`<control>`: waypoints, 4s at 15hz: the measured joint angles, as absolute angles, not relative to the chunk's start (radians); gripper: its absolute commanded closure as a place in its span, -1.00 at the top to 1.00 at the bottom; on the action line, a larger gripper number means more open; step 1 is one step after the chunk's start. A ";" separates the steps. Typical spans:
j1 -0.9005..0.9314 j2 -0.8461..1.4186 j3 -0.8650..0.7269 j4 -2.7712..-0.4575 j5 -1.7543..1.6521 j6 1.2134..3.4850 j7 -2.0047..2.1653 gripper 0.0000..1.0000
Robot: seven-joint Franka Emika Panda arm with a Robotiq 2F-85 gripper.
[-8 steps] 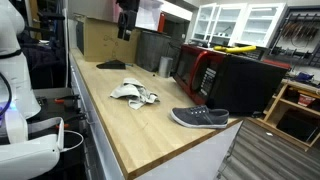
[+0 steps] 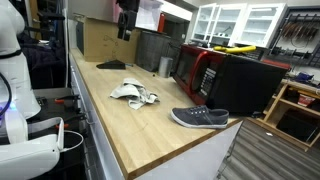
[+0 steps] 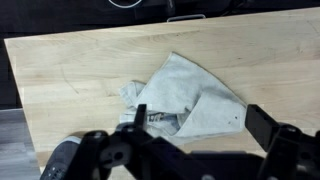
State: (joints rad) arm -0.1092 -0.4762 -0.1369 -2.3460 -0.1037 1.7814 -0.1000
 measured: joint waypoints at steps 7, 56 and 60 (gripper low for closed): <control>-0.109 -0.476 -0.137 -2.346 -0.104 1.781 -0.100 1.00; -0.075 -0.123 -0.090 -2.532 0.024 2.399 -0.009 1.00; -0.076 -0.120 -0.095 -2.575 0.070 2.407 -0.009 1.00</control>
